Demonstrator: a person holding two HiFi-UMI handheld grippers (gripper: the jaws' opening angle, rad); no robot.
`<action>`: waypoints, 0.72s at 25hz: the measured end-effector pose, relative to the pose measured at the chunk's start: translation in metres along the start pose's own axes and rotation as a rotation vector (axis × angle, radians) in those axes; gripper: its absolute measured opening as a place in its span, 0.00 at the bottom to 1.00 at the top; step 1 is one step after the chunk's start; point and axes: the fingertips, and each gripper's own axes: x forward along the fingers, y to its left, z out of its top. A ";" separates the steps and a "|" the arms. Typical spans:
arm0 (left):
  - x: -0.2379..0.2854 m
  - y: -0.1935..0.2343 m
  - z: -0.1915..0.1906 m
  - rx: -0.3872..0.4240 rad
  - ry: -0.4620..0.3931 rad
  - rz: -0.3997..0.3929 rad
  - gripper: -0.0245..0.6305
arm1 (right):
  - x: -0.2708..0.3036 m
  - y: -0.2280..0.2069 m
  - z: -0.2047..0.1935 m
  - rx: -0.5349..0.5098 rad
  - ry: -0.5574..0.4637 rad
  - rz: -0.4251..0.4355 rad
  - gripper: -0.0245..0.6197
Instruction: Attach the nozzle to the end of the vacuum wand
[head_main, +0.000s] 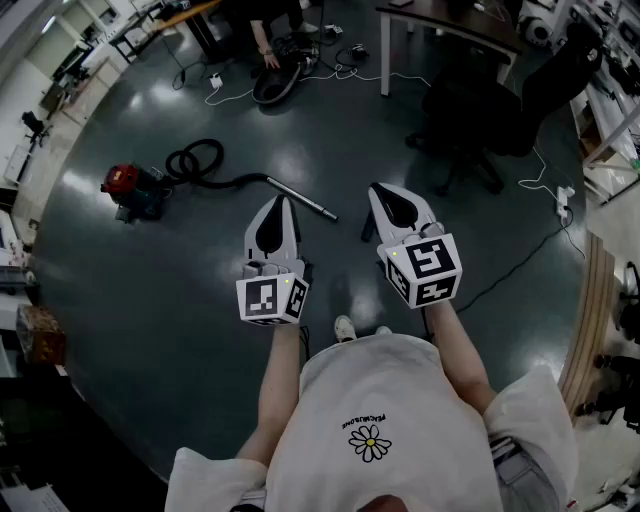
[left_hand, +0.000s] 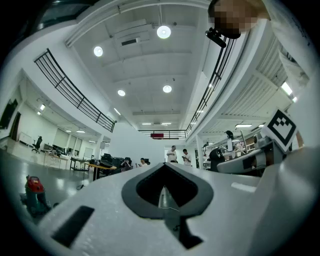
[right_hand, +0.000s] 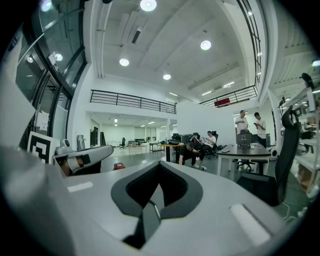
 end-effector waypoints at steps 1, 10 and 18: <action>-0.001 0.002 0.000 0.001 0.001 -0.002 0.04 | 0.001 0.002 -0.001 -0.003 0.002 -0.001 0.05; -0.006 0.026 -0.010 -0.015 0.006 0.014 0.04 | 0.009 -0.008 -0.008 0.011 0.013 -0.040 0.05; -0.015 0.061 -0.033 0.038 0.037 -0.048 0.04 | 0.024 -0.010 -0.041 0.063 0.072 -0.042 0.05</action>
